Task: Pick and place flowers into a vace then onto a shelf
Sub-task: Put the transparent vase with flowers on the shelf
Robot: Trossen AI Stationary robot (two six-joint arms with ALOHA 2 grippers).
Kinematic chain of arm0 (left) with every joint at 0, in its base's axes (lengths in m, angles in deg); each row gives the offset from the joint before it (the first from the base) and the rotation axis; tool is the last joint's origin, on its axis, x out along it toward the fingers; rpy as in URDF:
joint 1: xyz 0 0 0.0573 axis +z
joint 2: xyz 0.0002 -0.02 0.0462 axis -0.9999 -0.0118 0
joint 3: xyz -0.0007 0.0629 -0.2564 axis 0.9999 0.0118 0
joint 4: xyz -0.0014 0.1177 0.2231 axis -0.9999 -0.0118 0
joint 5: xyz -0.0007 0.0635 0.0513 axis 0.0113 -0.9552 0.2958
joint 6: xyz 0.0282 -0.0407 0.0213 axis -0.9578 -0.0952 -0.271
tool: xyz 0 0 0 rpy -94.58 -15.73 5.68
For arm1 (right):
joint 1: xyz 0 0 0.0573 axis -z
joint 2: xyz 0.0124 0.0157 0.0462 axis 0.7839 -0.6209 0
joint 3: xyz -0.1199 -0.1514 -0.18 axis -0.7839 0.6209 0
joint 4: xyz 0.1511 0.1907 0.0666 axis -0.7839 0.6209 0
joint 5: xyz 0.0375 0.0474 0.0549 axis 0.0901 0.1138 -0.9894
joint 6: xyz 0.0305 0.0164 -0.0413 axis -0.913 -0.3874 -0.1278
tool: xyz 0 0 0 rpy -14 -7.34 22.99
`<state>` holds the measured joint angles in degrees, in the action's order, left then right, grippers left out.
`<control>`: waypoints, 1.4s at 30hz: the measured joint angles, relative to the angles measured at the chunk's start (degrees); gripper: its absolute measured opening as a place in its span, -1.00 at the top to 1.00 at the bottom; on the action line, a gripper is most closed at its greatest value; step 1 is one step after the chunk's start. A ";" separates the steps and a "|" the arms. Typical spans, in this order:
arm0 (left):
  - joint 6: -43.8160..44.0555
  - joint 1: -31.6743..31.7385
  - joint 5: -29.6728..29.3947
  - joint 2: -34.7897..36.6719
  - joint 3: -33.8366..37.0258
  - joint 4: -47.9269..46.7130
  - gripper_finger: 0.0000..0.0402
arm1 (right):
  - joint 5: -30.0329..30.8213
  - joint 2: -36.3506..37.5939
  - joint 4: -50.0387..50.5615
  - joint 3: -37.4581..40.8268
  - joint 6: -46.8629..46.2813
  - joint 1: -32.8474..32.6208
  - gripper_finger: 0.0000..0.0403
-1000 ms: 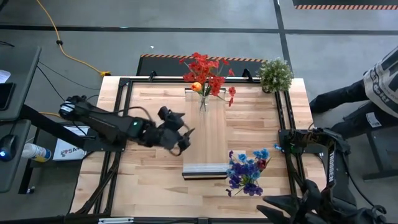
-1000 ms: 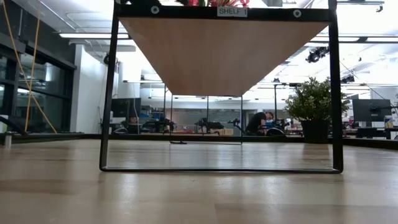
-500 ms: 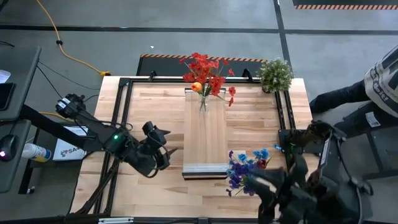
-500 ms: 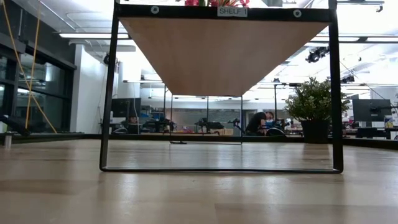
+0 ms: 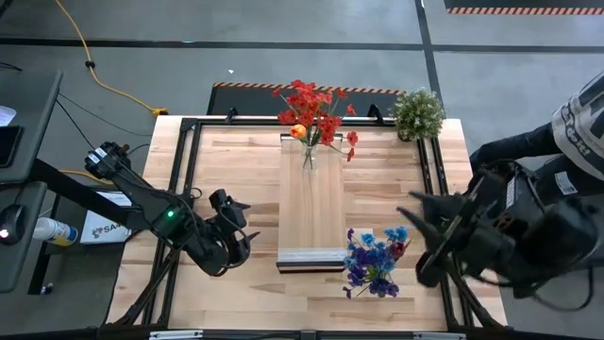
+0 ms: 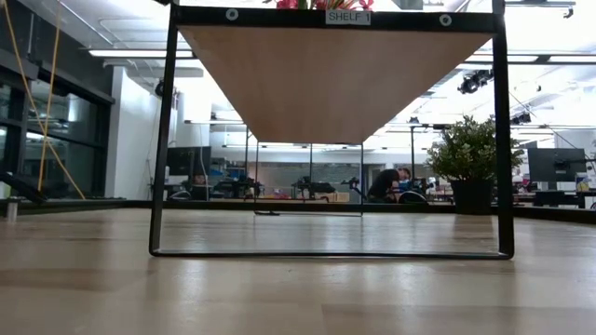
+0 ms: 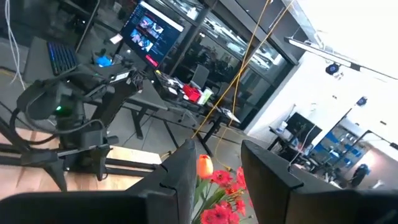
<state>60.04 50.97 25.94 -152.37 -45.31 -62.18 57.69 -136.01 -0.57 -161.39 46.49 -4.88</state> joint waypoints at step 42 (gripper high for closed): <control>14.17 0.09 -4.21 0.04 0.00 -0.95 -0.92 | 0.60 22.81 70.62 -0.04 -57.03 5.35 0.41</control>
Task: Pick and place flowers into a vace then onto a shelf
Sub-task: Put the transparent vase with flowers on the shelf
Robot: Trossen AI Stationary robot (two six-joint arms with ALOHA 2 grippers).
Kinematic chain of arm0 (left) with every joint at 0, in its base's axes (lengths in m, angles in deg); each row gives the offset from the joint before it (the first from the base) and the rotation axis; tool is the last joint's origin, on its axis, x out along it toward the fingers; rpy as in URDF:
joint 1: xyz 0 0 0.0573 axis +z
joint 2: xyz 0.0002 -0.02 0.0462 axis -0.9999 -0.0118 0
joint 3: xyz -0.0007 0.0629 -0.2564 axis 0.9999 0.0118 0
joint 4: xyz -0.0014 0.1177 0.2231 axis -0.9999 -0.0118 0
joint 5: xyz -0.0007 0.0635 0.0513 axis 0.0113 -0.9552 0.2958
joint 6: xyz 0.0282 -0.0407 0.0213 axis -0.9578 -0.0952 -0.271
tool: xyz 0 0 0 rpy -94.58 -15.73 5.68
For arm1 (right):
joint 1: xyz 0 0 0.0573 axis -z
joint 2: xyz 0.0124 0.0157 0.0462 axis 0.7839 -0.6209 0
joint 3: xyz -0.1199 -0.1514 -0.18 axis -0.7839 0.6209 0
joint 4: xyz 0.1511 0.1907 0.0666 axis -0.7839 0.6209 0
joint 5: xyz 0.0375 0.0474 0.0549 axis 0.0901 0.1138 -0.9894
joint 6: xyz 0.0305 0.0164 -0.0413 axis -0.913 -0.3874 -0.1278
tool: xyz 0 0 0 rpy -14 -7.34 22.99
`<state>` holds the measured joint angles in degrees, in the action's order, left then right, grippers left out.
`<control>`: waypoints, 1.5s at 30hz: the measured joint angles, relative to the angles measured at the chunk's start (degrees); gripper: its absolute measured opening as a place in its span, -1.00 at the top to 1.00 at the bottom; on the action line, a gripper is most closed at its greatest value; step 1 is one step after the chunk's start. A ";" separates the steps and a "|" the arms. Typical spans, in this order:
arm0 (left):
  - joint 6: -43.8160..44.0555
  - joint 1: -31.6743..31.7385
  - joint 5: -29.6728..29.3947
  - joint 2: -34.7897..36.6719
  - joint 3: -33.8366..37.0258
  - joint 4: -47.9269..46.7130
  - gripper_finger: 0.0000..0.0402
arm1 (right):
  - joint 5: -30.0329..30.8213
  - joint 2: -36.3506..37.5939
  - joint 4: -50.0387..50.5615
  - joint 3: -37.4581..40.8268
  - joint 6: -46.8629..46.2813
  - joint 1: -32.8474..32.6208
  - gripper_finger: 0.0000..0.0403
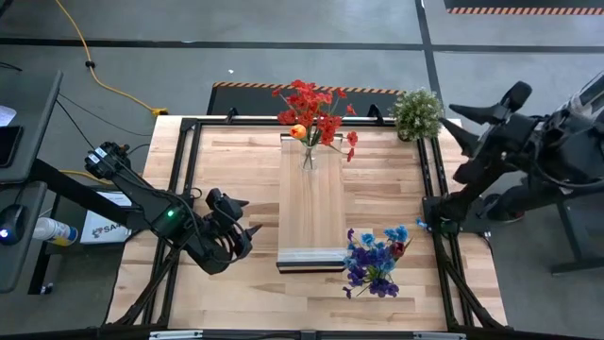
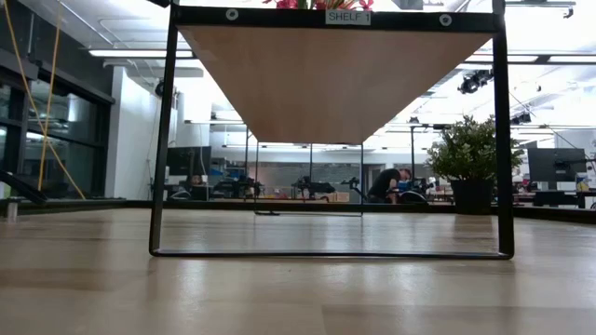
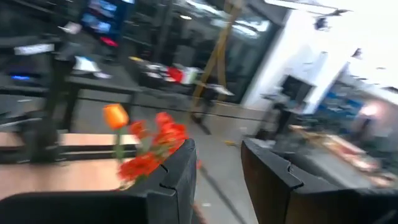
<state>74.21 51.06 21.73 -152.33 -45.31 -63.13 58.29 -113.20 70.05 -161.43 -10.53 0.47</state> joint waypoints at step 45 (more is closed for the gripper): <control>5.87 0.00 -2.82 0.09 -0.04 5.01 -0.92 | -36.72 39.07 22.85 52.90 -59.65 -0.49 0.41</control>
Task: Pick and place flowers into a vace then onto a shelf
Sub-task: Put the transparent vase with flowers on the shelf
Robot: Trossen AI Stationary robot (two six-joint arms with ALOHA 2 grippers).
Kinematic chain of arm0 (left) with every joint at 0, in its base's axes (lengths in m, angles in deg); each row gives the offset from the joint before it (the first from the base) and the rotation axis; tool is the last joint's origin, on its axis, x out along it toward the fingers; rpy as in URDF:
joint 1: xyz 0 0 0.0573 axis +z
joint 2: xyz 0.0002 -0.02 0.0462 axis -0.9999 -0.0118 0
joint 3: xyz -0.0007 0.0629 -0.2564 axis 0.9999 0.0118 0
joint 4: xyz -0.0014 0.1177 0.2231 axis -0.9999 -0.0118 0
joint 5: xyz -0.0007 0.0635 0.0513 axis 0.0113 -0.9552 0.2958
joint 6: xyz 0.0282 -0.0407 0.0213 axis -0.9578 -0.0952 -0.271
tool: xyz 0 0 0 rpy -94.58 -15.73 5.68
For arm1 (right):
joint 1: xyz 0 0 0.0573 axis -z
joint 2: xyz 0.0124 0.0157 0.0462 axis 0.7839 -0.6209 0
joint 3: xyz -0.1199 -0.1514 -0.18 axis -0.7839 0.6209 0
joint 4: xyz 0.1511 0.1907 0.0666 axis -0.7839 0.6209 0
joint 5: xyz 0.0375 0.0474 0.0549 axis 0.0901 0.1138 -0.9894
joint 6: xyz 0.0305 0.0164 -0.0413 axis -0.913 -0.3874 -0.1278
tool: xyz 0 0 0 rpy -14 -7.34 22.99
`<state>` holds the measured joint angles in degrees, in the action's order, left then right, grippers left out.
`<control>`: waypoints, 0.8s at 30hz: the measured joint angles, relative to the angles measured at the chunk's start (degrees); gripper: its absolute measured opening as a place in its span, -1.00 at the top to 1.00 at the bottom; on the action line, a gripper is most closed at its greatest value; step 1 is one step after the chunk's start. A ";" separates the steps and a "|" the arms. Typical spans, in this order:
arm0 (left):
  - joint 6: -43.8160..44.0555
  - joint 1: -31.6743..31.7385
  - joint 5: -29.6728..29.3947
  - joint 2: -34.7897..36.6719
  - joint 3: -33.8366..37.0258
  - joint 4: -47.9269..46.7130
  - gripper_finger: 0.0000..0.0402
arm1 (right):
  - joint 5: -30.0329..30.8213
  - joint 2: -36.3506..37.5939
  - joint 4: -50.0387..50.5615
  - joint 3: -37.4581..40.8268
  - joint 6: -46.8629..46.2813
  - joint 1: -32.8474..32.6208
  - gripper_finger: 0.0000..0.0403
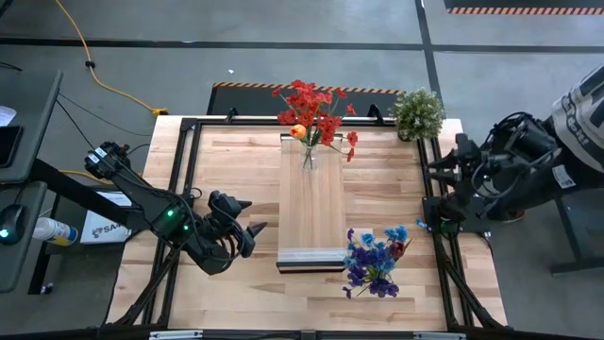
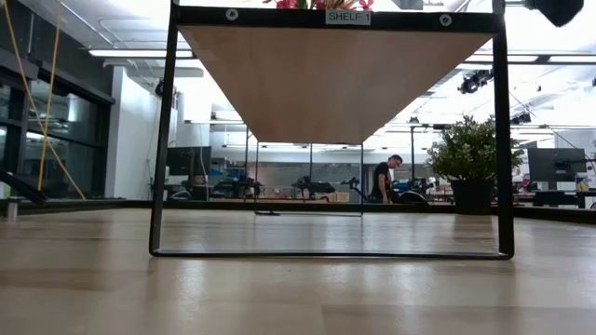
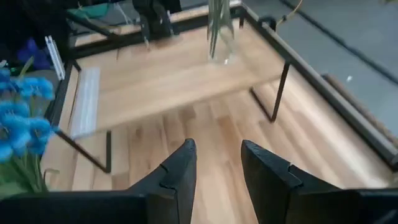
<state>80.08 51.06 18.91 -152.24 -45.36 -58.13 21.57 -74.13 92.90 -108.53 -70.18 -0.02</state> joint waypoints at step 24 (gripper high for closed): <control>-0.08 0.00 -0.02 0.00 0.00 0.00 -0.92 | -25.21 3.59 -6.61 23.16 -20.03 0.01 0.41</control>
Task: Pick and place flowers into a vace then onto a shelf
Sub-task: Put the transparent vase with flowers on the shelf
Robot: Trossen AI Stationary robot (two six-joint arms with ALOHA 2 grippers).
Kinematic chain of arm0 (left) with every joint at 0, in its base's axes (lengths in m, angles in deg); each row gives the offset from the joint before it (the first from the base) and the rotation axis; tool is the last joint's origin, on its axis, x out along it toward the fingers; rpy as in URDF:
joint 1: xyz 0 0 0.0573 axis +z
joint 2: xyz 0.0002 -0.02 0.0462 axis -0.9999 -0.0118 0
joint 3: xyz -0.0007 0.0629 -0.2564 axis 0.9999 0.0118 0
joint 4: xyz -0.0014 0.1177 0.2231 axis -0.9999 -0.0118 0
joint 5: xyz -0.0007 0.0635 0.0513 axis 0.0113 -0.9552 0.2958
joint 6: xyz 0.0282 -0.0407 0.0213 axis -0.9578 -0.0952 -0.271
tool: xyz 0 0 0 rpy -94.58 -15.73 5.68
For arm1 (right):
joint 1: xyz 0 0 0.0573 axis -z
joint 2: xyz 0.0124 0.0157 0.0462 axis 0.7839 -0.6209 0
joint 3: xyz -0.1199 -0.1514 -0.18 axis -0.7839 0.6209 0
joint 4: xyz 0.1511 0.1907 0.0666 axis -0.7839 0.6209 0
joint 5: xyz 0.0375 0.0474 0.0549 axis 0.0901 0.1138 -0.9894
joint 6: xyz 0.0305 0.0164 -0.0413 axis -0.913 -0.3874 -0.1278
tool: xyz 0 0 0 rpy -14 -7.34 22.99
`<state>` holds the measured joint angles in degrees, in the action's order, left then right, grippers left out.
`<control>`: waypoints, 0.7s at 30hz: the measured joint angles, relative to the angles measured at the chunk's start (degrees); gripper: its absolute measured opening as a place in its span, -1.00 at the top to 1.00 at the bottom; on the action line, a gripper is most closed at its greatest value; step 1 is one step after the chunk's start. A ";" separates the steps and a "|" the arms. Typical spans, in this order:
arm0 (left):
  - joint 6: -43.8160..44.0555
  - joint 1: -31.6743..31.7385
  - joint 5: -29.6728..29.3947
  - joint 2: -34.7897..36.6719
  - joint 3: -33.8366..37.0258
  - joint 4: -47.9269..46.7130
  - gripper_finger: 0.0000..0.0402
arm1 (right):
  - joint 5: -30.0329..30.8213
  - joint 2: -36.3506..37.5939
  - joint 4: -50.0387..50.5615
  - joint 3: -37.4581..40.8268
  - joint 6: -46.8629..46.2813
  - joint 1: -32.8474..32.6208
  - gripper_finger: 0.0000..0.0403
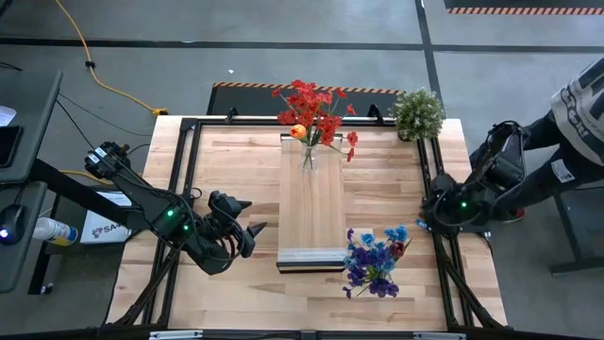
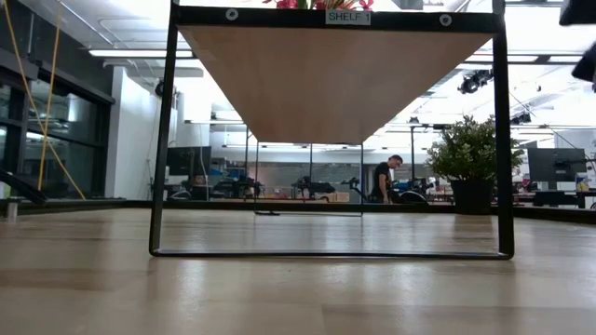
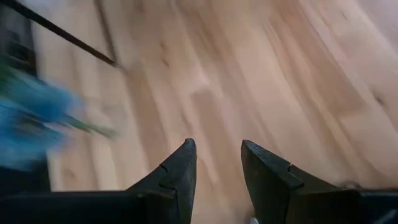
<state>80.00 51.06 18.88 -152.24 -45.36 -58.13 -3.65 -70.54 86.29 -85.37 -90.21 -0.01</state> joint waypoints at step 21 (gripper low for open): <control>-0.86 0.02 0.07 0.00 0.00 -0.50 -0.92 | -8.54 -0.98 -32.68 10.91 -8.76 -0.01 0.41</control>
<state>79.14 51.09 18.95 -152.24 -45.36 -58.63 -12.18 -71.52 53.61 -74.45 -98.98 -0.02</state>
